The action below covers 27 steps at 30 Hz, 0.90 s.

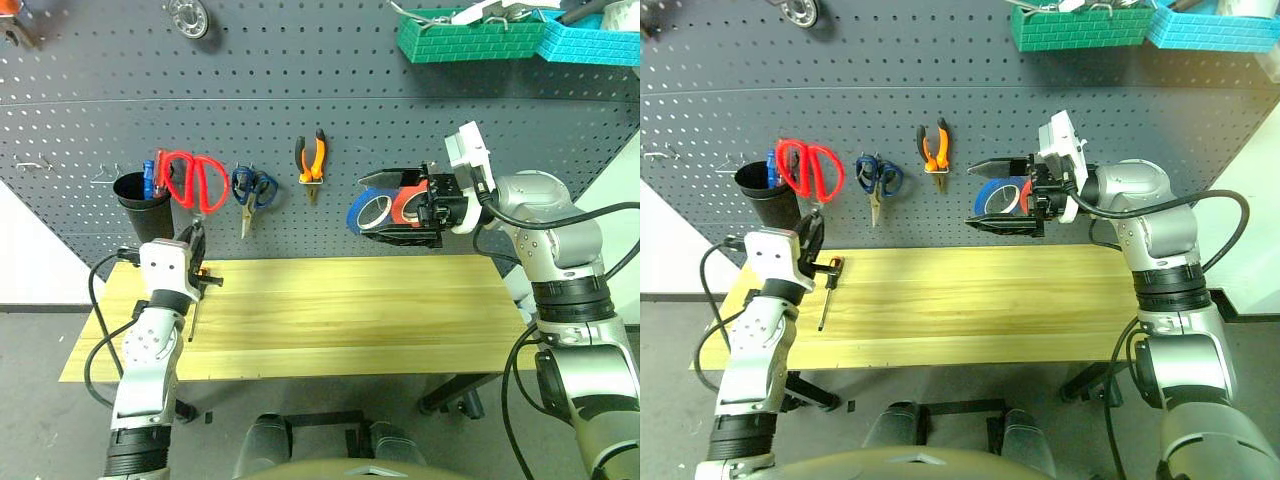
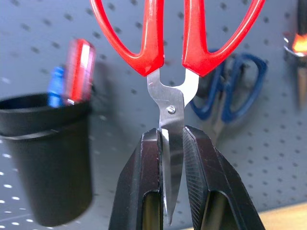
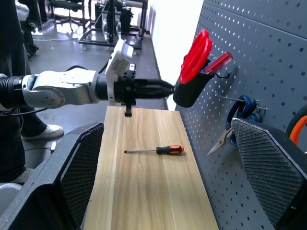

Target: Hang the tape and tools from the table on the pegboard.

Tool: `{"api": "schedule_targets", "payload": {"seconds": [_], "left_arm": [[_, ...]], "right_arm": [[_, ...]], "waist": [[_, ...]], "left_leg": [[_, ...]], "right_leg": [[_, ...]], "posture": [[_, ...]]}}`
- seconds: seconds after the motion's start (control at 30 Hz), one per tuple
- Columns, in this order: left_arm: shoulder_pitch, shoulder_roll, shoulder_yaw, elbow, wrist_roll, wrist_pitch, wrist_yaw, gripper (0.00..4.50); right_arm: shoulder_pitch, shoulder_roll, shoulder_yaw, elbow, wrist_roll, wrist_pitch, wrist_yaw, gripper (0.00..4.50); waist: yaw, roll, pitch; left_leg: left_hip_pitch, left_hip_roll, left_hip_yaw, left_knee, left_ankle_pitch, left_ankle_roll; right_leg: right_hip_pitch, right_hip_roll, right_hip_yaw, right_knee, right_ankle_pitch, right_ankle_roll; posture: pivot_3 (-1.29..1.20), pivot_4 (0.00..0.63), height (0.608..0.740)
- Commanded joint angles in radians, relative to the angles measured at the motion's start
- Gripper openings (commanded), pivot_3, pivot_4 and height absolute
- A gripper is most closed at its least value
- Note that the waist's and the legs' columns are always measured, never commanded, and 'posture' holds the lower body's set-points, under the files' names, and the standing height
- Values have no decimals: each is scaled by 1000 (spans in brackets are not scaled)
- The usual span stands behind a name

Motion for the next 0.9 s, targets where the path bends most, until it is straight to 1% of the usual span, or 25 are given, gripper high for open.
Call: {"api": "schedule_targets", "payload": {"seconds": [0.03,0.2,0.43,0.6,0.73,0.9], "left_arm": [[-22,3,-41,17,11,-20,-31,300],[-62,-6,-71,58,16,7,-33,300],[-165,5,-102,106,58,88,-28,300],[-180,13,-141,108,91,149,-31,300],[-177,8,-134,99,90,167,-15,300],[-238,2,-99,160,84,172,31,300]], "right_arm": [[-13,-10,-15,-18,0,-8,-8,4500],[10,-21,-22,-42,-1,2,-22,4500],[32,-39,-33,-63,1,9,-39,4500],[46,-46,-34,-82,8,13,-51,4500],[62,-54,-39,-93,6,12,-60,4500],[83,-58,-37,-110,2,10,-72,4500]], "waist": [[1,0,0],[0,0,0],[-2,0,0],[-9,0,0],[-17,0,0],[-27,0,0]], "left_leg": [[0,0,0,0,0,0],[0,0,0,0,0,0],[1,0,0,1,1,1],[2,0,0,1,1,2],[3,0,0,1,1,2],[3,0,0,1,1,2]], "right_leg": [[0,0,0,0,0,0],[0,0,0,1,0,0],[0,0,1,3,0,0],[-1,0,1,5,-1,0],[-1,0,1,8,-3,-1],[-1,0,1,9,-3,-1]], "posture": [[176,10,740],[153,18,740],[127,22,740],[106,26,740],[96,29,740],[94,29,740]]}}
